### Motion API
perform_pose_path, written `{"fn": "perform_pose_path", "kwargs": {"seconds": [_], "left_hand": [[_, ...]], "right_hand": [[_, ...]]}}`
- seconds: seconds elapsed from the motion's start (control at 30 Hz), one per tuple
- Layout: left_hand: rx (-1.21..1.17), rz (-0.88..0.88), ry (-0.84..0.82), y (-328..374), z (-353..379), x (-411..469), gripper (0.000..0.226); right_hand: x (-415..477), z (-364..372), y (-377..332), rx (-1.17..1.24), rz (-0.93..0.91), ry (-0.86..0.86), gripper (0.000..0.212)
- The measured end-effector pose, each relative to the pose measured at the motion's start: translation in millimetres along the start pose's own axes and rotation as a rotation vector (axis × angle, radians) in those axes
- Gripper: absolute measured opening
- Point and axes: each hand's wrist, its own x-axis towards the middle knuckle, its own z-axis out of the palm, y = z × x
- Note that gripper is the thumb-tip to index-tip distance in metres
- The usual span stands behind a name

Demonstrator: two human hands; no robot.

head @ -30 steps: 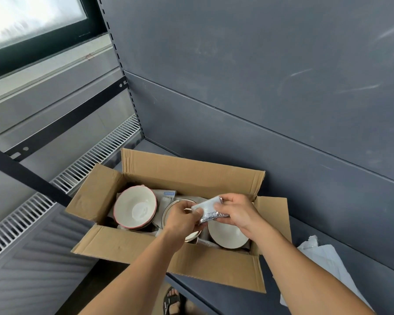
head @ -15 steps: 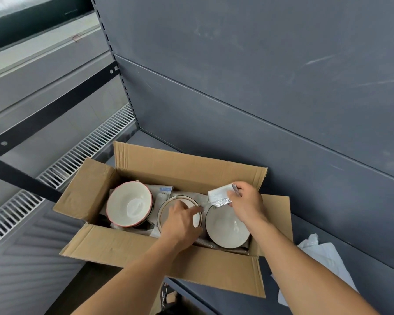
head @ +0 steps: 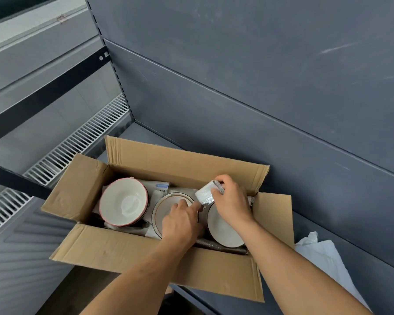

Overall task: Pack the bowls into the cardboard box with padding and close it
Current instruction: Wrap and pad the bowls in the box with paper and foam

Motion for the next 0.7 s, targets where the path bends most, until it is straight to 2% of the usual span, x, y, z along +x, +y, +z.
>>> {"fn": "perform_pose_path", "kwargs": {"seconds": [0.1, 0.33, 0.57, 0.7], "left_hand": [[0.008, 0.001, 0.026, 0, 2, 0, 0.03], [0.003, 0.018, 0.051, -2, -1, -3, 0.031], [-0.041, 0.028, 0.063, -3, -1, -2, 0.028], [-0.06, 0.039, 0.057, -4, 1, -3, 0.034]], "right_hand": [[2, 0, -6, -0.088, -0.025, -0.073, 0.022], [18, 5, -12, -0.309, -0.026, -0.236, 0.035], [22, 11, -3, -0.183, 0.028, -0.264, 0.03], [22, 11, -1, -0.017, 0.177, -0.351, 0.047]]}}
